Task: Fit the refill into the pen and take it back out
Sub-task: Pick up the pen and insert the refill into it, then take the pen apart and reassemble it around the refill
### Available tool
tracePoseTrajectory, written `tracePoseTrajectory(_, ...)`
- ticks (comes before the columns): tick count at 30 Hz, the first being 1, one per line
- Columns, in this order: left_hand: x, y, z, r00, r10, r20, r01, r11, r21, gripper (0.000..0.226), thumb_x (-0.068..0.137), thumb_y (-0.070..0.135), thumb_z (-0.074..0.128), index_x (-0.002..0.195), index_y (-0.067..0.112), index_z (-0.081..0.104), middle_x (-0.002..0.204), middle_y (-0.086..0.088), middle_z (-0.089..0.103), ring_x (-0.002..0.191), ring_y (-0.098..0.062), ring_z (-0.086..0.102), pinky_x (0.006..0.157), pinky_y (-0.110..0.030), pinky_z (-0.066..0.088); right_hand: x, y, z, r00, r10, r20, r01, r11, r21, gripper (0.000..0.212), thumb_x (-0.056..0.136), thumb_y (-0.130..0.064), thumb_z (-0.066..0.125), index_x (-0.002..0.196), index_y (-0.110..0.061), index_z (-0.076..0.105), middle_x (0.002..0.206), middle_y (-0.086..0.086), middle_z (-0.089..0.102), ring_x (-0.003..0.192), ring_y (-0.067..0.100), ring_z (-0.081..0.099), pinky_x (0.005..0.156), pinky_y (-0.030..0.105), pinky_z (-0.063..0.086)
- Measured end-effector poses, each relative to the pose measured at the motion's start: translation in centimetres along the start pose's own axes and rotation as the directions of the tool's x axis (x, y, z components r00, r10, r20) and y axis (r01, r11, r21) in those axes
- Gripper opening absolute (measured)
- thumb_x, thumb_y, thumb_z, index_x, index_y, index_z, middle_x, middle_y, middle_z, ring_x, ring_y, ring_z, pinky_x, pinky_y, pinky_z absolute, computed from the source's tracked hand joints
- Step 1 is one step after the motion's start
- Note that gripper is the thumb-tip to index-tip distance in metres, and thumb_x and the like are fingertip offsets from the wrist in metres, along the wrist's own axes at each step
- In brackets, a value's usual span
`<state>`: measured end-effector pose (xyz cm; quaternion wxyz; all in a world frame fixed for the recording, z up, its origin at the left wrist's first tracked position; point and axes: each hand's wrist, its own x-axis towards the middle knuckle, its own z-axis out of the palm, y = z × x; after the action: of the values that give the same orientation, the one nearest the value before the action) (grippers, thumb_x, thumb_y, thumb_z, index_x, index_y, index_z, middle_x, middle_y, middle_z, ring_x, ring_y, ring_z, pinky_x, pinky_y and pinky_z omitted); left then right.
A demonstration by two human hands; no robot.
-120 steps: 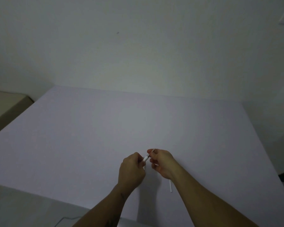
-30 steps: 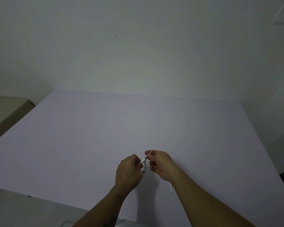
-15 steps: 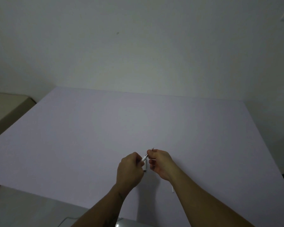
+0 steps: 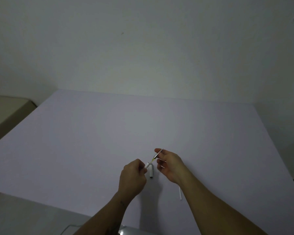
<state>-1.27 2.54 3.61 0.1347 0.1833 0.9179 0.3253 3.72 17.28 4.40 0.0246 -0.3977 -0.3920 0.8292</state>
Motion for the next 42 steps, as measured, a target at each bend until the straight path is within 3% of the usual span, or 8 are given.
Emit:
tracePoseTrajectory(4, 0.1, -0.8, -0.1, 1.000, -0.019, 0.013, 0.019, 1.000, 0.004, 0.009, 0.091, 0.017, 0.060, 0.082, 0.019, 0.059, 0.074, 0.004, 0.060, 0.064, -0.011, 0.054, 0.054, -0.020, 0.038, 0.6, -0.5, 0.0, 0.995, -0.057, -0.084, 0.059, 0.998, 0.021, 0.022, 0.099, -0.008, 0.052, 0.099, -0.012, 0.073, 0.092, 0.007, 0.067, 0.078, 0.019, 0.058, 0.067, 0.030, 0.050)
tracePoseTrajectory(9, 0.2, -1.7, -0.1, 0.999, -0.043, 0.031, 0.044, 0.999, -0.004, 0.007, 0.090, 0.017, 0.061, 0.084, 0.020, 0.059, 0.075, 0.005, 0.061, 0.066, -0.013, 0.056, 0.062, -0.030, 0.050, 1.1, -1.1, 0.1, 0.988, -0.106, -0.112, 0.103, 0.994, -0.032, 0.020, 0.099, -0.006, 0.051, 0.104, -0.008, 0.070, 0.089, 0.010, 0.069, 0.077, 0.020, 0.064, 0.064, 0.029, 0.052)
tracePoseTrajectory(13, 0.4, -2.1, -0.4, 0.998, -0.038, 0.049, 0.038, 0.999, -0.006, 0.006, 0.090, 0.018, 0.059, 0.084, 0.018, 0.059, 0.073, 0.007, 0.058, 0.063, -0.012, 0.054, 0.056, -0.023, 0.043, 1.6, -0.8, -0.2, 0.978, -0.096, -0.187, 0.089, 0.995, -0.048, 0.016, 0.097, -0.005, 0.054, 0.100, -0.004, 0.069, 0.086, 0.014, 0.068, 0.073, 0.024, 0.066, 0.059, 0.029, 0.054)
tracePoseTrajectory(19, 0.6, -3.1, -0.5, 0.991, -0.097, 0.090, 0.100, 0.995, -0.029, 0.007, 0.090, 0.013, 0.052, 0.084, 0.014, 0.056, 0.077, -0.003, 0.061, 0.063, -0.016, 0.054, 0.055, -0.028, 0.044, 2.3, 1.3, -1.3, 0.967, -0.156, -0.199, 0.038, 0.869, -0.493, 0.019, 0.091, -0.003, 0.059, 0.076, -0.006, 0.070, 0.068, 0.013, 0.066, 0.055, 0.018, 0.066, 0.052, 0.025, 0.049)
tracePoseTrajectory(24, 0.8, -1.6, 0.7, 0.979, -0.091, 0.183, 0.114, 0.986, -0.122, 0.003, 0.086, 0.015, 0.061, 0.088, 0.012, 0.060, 0.081, -0.001, 0.063, 0.074, -0.019, 0.061, 0.072, -0.040, 0.057, 2.3, 2.4, -0.5, 0.987, -0.067, -0.146, -0.008, 0.886, -0.464, 0.017, 0.090, -0.003, 0.061, 0.077, -0.006, 0.071, 0.067, 0.013, 0.069, 0.056, 0.019, 0.067, 0.048, 0.023, 0.048)
tracePoseTrajectory(31, 0.7, -1.1, 2.9, 0.975, -0.142, 0.174, 0.163, 0.980, -0.114, 0.007, 0.081, 0.020, 0.067, 0.083, 0.016, 0.062, 0.078, -0.002, 0.066, 0.070, -0.019, 0.062, 0.069, -0.038, 0.057, 2.6, 2.1, -1.1, 0.972, -0.080, -0.221, -0.024, 0.900, -0.435, 0.016, 0.090, -0.005, 0.061, 0.078, -0.007, 0.071, 0.073, 0.014, 0.070, 0.055, 0.020, 0.067, 0.046, 0.023, 0.046)
tracePoseTrajectory(37, 0.1, -1.1, 4.3, 0.958, -0.172, 0.231, 0.191, 0.980, -0.059, 0.006, 0.081, 0.016, 0.064, 0.085, 0.018, 0.060, 0.079, 0.001, 0.062, 0.074, -0.019, 0.063, 0.075, -0.038, 0.059, 4.2, 1.2, -2.5, 0.901, -0.330, -0.281, 0.011, 0.665, -0.747, 0.010, 0.077, -0.007, 0.067, 0.082, -0.013, 0.074, 0.082, 0.011, 0.076, 0.074, 0.025, 0.072, 0.072, 0.035, 0.061)
tracePoseTrajectory(42, -0.7, -1.7, 5.5, 0.954, -0.179, 0.239, 0.189, 0.982, -0.017, 0.008, 0.086, 0.013, 0.060, 0.092, 0.018, 0.058, 0.080, 0.003, 0.058, 0.073, -0.016, 0.059, 0.072, -0.032, 0.055, 4.5, 0.5, -2.3, 0.930, -0.335, -0.152, -0.027, 0.351, -0.936, 0.020, 0.077, -0.008, 0.063, 0.094, -0.003, 0.072, 0.092, 0.015, 0.072, 0.081, 0.029, 0.067, 0.072, 0.031, 0.056)
